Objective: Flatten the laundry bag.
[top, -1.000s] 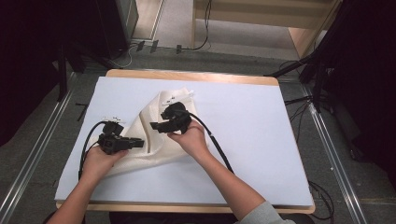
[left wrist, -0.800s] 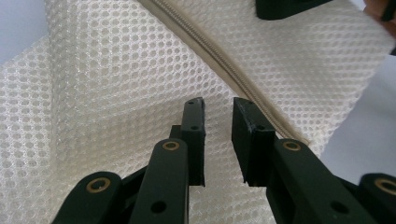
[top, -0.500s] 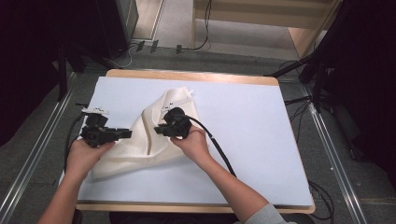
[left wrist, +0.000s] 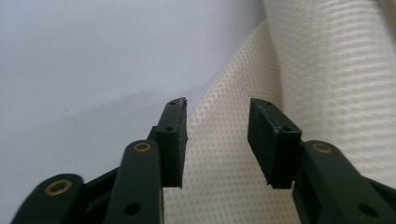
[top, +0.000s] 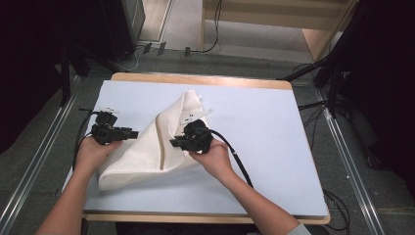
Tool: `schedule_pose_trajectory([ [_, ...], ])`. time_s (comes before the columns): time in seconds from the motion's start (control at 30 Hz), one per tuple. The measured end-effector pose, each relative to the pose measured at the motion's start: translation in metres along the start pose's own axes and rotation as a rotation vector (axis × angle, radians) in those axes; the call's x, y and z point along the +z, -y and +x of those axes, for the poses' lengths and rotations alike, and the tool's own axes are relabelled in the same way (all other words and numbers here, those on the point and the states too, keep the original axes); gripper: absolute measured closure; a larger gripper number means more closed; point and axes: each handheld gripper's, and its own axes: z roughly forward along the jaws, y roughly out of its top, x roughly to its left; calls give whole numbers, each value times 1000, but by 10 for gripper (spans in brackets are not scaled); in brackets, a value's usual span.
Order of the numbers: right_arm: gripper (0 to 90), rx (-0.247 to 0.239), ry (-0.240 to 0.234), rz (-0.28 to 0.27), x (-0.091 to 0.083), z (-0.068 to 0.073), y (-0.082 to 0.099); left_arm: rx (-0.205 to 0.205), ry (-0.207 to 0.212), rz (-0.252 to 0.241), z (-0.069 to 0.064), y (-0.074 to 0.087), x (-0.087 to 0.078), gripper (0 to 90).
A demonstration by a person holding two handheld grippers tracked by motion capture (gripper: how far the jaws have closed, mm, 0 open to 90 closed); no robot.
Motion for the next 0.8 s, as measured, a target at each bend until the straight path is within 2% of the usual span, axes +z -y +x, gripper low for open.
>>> schedule_pose_trajectory([
  [0.17, 826, 4, 1, -10, -8, 0, 9, 34, 11, 50, -2, 1, 15, 550],
  [0.2, 825, 6, 3, -16, -10, -1, 11, 51, 9, 47, -3, 1, 16, 542],
  [0.33, 824, 28, 11, -29, -18, -6, 17, 48, 51, 42, -10, 2, 22, 589],
  [0.37, 824, 27, 11, -32, -19, -7, 18, 60, 46, 41, -13, 2, 24, 620],
  [0.4, 824, 30, 15, -30, -20, -8, 18, 90, 16, 45, -16, 3, 24, 655],
  [0.43, 824, 30, 16, -34, -21, -9, 19, 103, -3, 48, -18, 3, 24, 696],
  [0.6, 824, 32, 20, -37, -28, -11, 21, 70, 8, 65, -15, 2, 25, 889],
  [0.73, 825, 33, 19, -40, -32, -11, 22, 67, -1, 74, -15, -1, 23, 900],
  [0.8, 825, 31, 20, -48, -36, -11, 23, 45, 2, 59, -13, -2, 19, 900],
])
